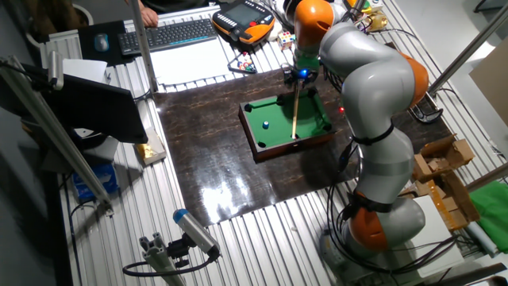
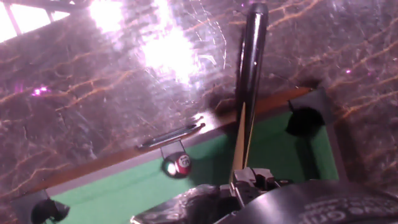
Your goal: Hit the pool ball
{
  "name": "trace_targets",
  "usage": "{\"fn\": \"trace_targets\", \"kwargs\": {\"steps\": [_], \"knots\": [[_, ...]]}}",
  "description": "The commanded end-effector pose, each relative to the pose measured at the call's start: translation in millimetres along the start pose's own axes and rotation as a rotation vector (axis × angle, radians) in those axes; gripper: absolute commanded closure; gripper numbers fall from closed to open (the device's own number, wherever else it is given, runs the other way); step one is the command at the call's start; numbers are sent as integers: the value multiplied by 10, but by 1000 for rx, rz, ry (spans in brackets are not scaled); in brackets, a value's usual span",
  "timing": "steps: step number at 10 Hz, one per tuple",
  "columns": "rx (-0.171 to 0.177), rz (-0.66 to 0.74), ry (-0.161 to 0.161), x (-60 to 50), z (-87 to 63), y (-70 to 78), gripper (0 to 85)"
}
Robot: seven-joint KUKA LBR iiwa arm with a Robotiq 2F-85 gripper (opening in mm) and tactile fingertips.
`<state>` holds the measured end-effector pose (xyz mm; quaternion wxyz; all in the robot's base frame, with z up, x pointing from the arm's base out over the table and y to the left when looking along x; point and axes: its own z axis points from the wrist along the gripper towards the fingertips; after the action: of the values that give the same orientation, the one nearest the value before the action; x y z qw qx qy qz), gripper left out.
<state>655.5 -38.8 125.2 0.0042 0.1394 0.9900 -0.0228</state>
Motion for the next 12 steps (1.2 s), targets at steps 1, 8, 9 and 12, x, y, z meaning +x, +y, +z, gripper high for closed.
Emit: {"fn": "trace_targets", "kwargs": {"steps": [1, 8, 9, 12], "knots": [[0, -4, -3, -5, 20, -8, 277], [-2, 5, 0, -14, 154, -32, 307], [-2, 2, 0, -15, 175, -38, 310], [-2, -7, 4, 4, 224, -44, 363]]}}
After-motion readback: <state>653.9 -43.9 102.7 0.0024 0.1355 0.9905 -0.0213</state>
